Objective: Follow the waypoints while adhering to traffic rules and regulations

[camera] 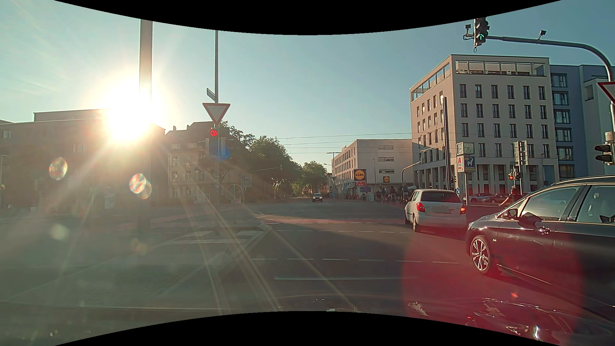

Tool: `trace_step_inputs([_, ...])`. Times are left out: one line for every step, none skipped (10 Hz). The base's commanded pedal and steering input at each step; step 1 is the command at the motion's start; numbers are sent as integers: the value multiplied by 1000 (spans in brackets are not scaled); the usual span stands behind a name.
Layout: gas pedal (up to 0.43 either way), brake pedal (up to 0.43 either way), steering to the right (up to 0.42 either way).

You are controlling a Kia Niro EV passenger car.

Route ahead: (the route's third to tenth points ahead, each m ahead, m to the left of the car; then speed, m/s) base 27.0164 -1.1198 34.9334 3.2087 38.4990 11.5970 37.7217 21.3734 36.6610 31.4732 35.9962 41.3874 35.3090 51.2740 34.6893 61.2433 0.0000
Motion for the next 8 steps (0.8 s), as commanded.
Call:
trace_step_inputs([0, 226, -2])
trace_step_inputs([0, 226, -2])
trace_step_inputs([0, 226, -2])
trace_step_inputs([0, 226, -2])
trace_step_inputs([0, 226, -2])
trace_step_inputs([0, 226, -2])
trace_step_inputs([0, 220, -2])
trace_step_inputs([0, 226, -2])
